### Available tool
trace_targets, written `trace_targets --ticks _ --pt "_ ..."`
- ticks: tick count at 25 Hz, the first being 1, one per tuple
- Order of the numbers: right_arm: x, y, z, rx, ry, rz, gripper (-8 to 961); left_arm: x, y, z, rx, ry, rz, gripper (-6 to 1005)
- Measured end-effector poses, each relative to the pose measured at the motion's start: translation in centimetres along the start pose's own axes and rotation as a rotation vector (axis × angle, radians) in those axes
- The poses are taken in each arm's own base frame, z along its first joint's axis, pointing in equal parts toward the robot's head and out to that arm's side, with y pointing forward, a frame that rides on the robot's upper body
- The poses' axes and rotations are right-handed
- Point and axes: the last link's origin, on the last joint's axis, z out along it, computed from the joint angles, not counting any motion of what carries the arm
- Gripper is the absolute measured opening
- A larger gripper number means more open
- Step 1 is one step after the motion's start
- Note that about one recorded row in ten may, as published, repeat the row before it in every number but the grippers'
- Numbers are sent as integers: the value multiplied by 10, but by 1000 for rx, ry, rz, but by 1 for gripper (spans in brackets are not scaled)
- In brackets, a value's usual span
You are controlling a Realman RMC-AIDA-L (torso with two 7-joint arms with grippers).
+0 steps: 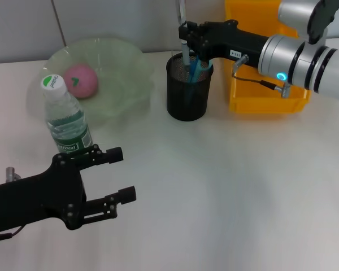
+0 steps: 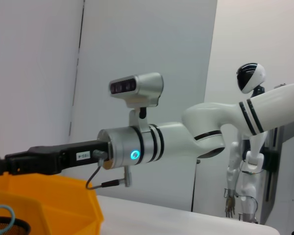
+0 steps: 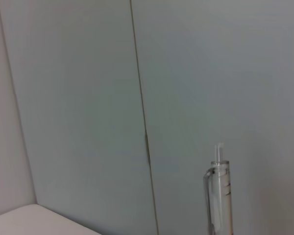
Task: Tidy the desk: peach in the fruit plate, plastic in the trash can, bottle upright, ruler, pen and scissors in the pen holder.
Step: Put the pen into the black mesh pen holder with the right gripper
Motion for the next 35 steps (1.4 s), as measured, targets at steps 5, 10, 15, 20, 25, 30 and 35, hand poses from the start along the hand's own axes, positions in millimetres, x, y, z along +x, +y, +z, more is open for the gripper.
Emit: trace_targets --ticks 5,10,15,20,25,30,35 --pt "1 2 5 1 11 4 133 1 0 1 -9 -2 3 741" --pt "5 4 8 1 24 -3 133 1 0 0 -10 -3 4 741" --pt "6 5 8 4 26 4 133 0 2 0 -12 5 -6 741" --pt "7 4 8 6 27 5 132 0 4 -1 -20 14 -11 742" --pt "8 4 6 9 27 7 132 0 4 -1 -22 16 -12 742" --pt "8 2 4 14 24 6 132 1 4 0 -25 18 -20 742" --pt "10 4 5 9 32 -15 133 3 4 0 -28 26 -29 742"
